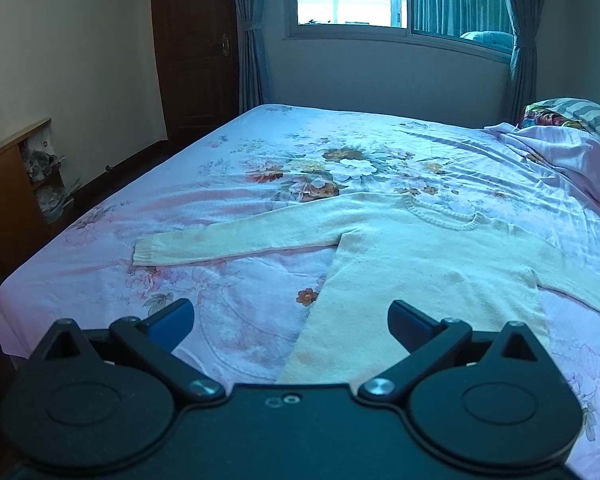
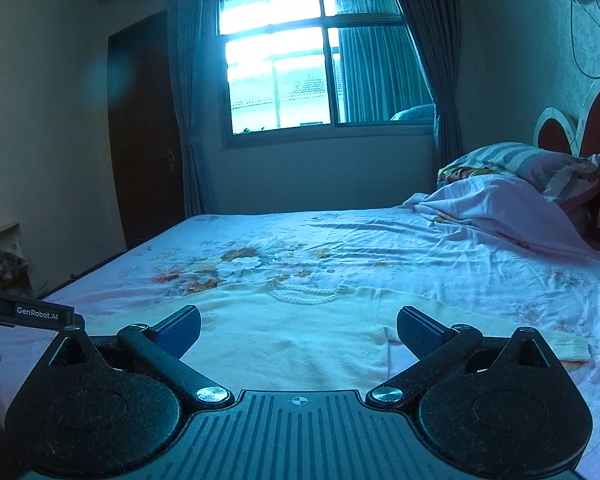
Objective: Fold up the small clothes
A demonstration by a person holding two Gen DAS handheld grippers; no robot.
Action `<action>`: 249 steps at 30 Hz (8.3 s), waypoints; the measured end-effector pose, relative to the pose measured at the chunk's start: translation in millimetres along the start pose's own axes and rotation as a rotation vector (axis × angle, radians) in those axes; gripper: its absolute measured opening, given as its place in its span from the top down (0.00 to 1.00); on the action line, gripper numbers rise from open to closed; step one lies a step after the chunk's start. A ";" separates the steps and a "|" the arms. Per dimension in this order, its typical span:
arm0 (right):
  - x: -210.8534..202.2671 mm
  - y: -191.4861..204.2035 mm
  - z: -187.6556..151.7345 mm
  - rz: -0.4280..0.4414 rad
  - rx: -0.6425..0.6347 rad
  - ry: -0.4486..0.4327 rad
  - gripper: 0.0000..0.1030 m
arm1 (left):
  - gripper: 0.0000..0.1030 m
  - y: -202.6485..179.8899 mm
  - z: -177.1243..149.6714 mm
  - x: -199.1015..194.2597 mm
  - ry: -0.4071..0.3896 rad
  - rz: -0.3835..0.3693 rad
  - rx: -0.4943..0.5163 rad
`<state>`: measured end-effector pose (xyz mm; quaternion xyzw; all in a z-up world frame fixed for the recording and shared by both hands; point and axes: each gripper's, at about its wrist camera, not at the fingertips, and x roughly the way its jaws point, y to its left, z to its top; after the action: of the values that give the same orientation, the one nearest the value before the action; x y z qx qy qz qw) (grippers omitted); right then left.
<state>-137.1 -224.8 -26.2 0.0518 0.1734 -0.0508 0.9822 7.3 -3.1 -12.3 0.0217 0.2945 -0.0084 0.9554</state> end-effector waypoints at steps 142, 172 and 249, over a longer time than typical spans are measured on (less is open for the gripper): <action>358.3 11.6 -34.8 -0.054 -0.095 0.303 0.35 | 0.77 -51.5 56.3 308.2 0.286 -0.449 0.009; 294.3 -140.4 -53.8 -0.095 0.507 0.302 0.55 | 0.83 -56.2 24.1 350.3 0.315 -0.318 -0.020; 239.0 -219.0 -54.1 -0.277 0.472 0.327 0.46 | 0.79 -127.8 -1.4 270.7 0.280 -0.389 0.080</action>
<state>42.3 -454.6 -177.7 0.2617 0.3179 -0.2137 0.8859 226.5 -131.6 -170.5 0.0034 0.4220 -0.2007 0.8841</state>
